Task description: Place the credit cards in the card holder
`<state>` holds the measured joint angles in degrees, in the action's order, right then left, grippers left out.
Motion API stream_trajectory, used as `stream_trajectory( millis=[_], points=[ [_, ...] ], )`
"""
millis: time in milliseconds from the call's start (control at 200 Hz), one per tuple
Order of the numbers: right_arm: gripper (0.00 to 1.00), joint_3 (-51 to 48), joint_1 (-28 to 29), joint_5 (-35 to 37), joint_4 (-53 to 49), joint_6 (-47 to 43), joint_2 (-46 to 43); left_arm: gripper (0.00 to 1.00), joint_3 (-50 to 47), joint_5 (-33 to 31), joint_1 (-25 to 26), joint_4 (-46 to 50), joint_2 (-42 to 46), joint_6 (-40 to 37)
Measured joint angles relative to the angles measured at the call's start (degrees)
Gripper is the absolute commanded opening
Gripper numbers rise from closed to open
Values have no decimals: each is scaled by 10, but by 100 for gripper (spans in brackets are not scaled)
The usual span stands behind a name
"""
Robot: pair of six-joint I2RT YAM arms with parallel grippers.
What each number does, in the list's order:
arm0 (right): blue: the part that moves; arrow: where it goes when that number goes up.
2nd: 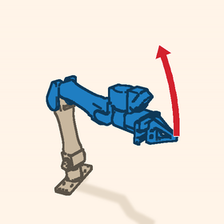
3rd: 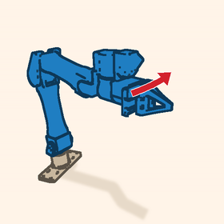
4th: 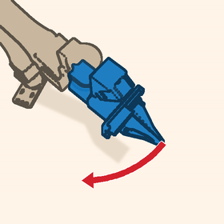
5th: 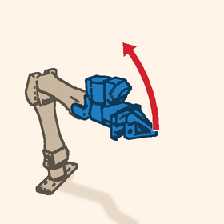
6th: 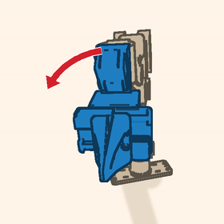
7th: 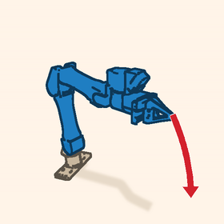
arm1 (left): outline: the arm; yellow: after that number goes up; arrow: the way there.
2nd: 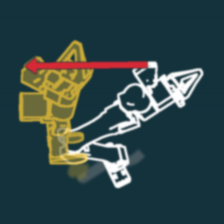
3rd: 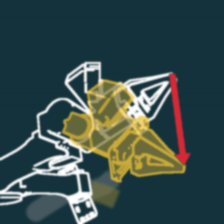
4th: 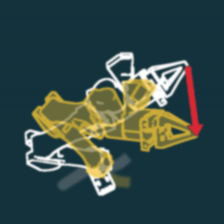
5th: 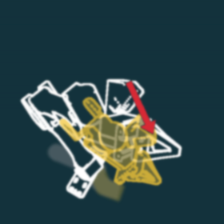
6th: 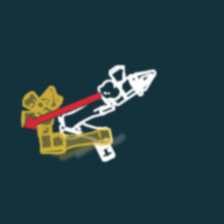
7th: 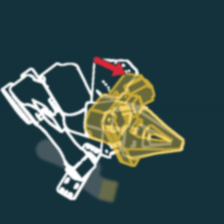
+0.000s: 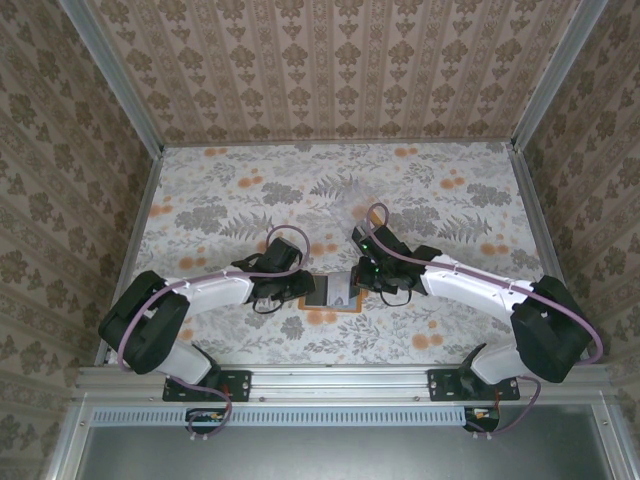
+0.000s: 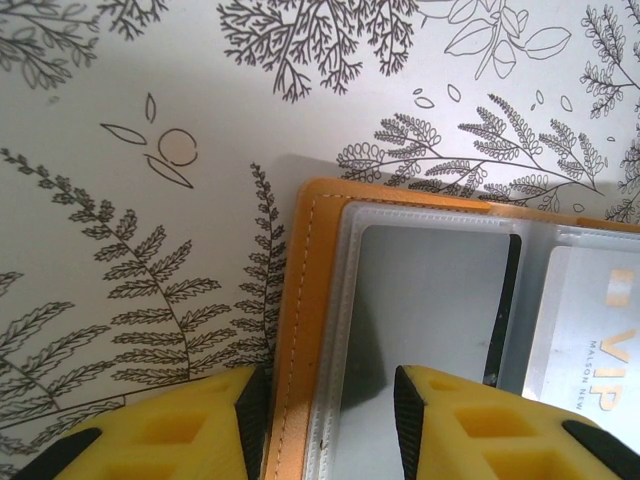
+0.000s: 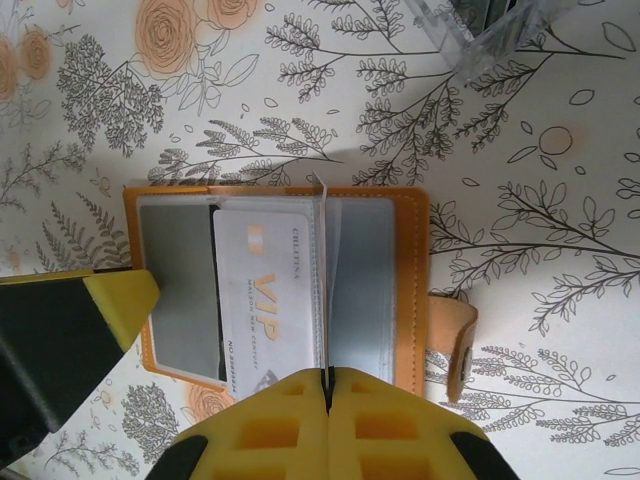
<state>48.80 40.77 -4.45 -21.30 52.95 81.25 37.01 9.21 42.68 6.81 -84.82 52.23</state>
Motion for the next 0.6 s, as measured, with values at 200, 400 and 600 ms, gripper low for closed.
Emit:
stream_trajectory(
  millis=[200,400,600],
  points=[
    [2,0,0,-10,12,0,-23,39,0,0,2,-6,-3,0],
    [2,0,0,-21,21,0,-29,39,0,4,5,-13,-5,0],
    [2,0,0,-42,36,0,-26,39,0,10,9,-19,-6,3]
  ],
)
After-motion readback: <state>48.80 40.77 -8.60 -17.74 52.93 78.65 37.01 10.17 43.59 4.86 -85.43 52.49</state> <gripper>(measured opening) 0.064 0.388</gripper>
